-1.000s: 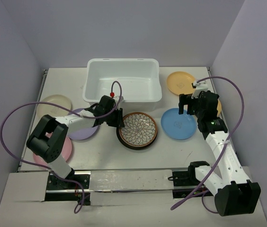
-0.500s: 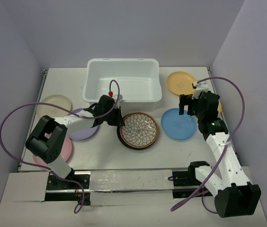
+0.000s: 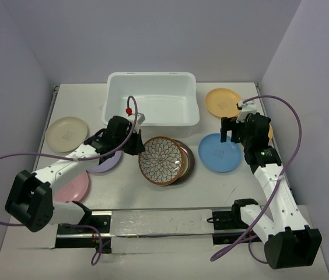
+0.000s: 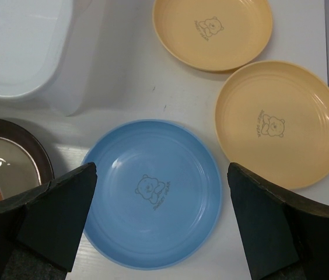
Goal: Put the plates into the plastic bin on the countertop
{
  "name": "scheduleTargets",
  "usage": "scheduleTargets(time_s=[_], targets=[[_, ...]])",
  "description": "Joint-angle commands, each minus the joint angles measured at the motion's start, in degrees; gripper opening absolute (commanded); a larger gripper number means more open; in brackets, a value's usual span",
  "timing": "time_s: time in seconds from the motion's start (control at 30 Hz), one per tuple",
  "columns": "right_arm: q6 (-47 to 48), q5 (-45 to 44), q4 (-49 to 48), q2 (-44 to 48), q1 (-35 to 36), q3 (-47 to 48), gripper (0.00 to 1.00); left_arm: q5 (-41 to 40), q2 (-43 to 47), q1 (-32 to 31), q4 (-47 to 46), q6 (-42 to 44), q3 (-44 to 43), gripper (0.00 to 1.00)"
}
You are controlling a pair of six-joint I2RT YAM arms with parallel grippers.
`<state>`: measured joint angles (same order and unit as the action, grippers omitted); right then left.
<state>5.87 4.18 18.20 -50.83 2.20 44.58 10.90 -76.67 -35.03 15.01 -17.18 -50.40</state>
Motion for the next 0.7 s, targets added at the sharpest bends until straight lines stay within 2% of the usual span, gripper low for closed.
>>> scheduleTargets(time_s=[0.0, 0.3, 0.47, 0.67], targets=[[0.3, 0.8, -0.5, 0.9, -0.2, 1.8, 1.00, 3.8, 4.4, -0.3, -2.6, 1.4, 0.1, 0.00], [-0.1, 1.2, -0.4, 0.7, -0.3, 1.9, 1.00, 9.5, 5.3, -0.4, 0.7, 2.8, -4.4, 0.00], [0.2, 1.1, -0.3, 0.9, -0.3, 1.7, 1.00, 14.7, 5.2, -0.3, 3.1, 0.9, -9.3, 0.00], [-0.2, 0.9, -0.4, 1.2, -0.3, 1.5, 1.00, 16.3, 5.0, -0.3, 6.2, -0.9, -17.6, 0.00]])
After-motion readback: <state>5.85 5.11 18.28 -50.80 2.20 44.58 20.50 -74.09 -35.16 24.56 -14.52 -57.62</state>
